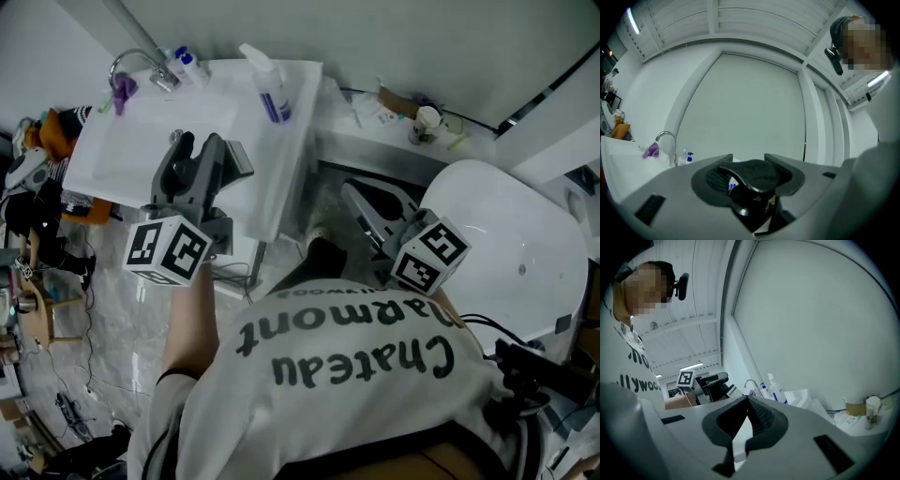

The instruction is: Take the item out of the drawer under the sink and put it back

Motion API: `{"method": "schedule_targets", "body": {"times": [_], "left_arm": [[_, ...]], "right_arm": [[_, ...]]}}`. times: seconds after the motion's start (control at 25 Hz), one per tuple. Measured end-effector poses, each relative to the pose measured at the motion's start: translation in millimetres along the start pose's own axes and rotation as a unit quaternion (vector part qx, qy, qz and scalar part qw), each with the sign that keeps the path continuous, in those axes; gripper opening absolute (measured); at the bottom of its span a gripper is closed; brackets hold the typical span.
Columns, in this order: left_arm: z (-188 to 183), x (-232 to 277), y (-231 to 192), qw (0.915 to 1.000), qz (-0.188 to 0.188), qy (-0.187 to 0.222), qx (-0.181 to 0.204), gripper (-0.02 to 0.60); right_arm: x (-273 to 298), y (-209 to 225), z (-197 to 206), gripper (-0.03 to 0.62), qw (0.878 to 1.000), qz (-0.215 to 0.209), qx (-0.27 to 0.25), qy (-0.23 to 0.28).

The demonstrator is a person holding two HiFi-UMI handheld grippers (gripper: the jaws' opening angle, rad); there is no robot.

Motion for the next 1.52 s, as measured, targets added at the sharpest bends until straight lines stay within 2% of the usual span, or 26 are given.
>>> {"method": "schedule_targets", "body": {"times": [0.16,0.4,0.72,1.04,1.28,1.52], "left_arm": [[2,14,-5,1.0,0.001,-0.002,0.003,0.212],[14,64,-28,0.9998,0.0,-0.022,-0.004,0.212],[32,125,-55,0.9986,0.011,-0.05,-0.012,0.212],[65,162,-77,0.9963,-0.002,-0.082,-0.026,0.212],[91,178,-93,0.9939,-0.017,-0.109,-0.01,0.212],[114,199,-104,0.9908,-0.024,-0.132,-0.018,0.212]], "right_arm": [[4,12,-2,0.011,1.0,0.01,0.006,-0.003],[26,60,-13,0.011,0.998,0.047,0.014,-0.025],[57,103,-27,0.011,0.996,0.07,0.019,-0.041],[72,133,-20,0.011,0.993,0.082,0.039,-0.07],[79,145,-11,0.011,0.991,0.086,0.048,-0.085],[81,154,-4,0.011,0.989,0.094,0.056,-0.097]]}}
Point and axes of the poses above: the fingertips, and each gripper's own axes: x forward along the fingers, y to its right, z out of its underside, the point moved 4 cm from there along -x, backward along the fingers, and after that the axes turned 8 degrees about -z, right-handed, at the moved point
